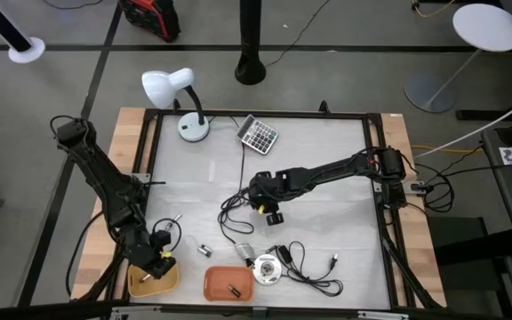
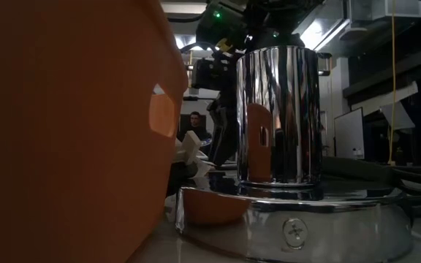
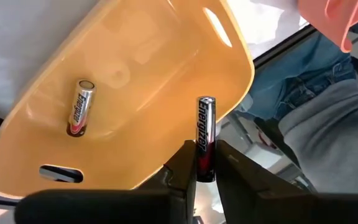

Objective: Sort batteries
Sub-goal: Put the white battery into the yellow bin, then put the black battery into the orange bin

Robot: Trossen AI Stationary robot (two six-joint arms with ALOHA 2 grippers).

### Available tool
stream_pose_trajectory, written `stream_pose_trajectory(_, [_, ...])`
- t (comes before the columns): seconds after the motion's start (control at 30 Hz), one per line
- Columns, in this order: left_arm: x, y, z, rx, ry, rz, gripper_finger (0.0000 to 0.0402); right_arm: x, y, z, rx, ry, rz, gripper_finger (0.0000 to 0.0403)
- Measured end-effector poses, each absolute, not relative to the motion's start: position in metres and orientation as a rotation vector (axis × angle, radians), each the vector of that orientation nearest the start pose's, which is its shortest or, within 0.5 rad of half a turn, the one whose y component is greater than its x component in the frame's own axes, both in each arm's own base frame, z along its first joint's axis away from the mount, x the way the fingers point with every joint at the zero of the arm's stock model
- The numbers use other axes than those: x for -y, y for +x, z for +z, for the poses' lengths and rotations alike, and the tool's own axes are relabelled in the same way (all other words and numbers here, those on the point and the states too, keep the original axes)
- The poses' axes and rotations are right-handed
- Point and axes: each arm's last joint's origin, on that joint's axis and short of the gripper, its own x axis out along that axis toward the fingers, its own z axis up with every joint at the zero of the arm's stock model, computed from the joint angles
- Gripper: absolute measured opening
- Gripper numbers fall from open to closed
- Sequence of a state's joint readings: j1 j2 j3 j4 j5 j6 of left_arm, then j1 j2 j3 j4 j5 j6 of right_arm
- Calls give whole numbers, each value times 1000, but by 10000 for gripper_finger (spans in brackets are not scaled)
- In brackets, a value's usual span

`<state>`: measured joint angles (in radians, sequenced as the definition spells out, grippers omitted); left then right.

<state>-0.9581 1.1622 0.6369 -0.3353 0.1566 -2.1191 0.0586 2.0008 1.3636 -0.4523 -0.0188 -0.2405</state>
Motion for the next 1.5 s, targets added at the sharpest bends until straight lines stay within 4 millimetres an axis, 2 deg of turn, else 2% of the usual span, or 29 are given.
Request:
stream_pose_trajectory(0.23, [181, 122, 200, -1461, -1400, 262, 102, -25, 410, 142, -1116, -237, 204, 129])
stream_pose_trajectory(0.37, [181, 122, 200, -1461, -1397, 257, 121, -24, 411, 139, -1117, -241, 200, 129])
stream_pose_trajectory(0.9, [181, 122, 200, -1447, -1365, 226, 99, -24, 410, 138, -1124, -240, 200, 126])
stream_pose_trajectory(1.03, [180, 122, 200, -1446, -1363, 231, 96, -25, 410, 138, -1127, -236, 206, 102])
stream_pose_trajectory(1.33, [180, 123, 200, -1381, -1341, 224, 95, -25, 410, 138, -1133, -236, 207, 18])
stream_pose_trajectory(1.5, [179, 125, 200, -1324, -1312, 213, 95, -25, 410, 139, -1131, -235, 206, 8])
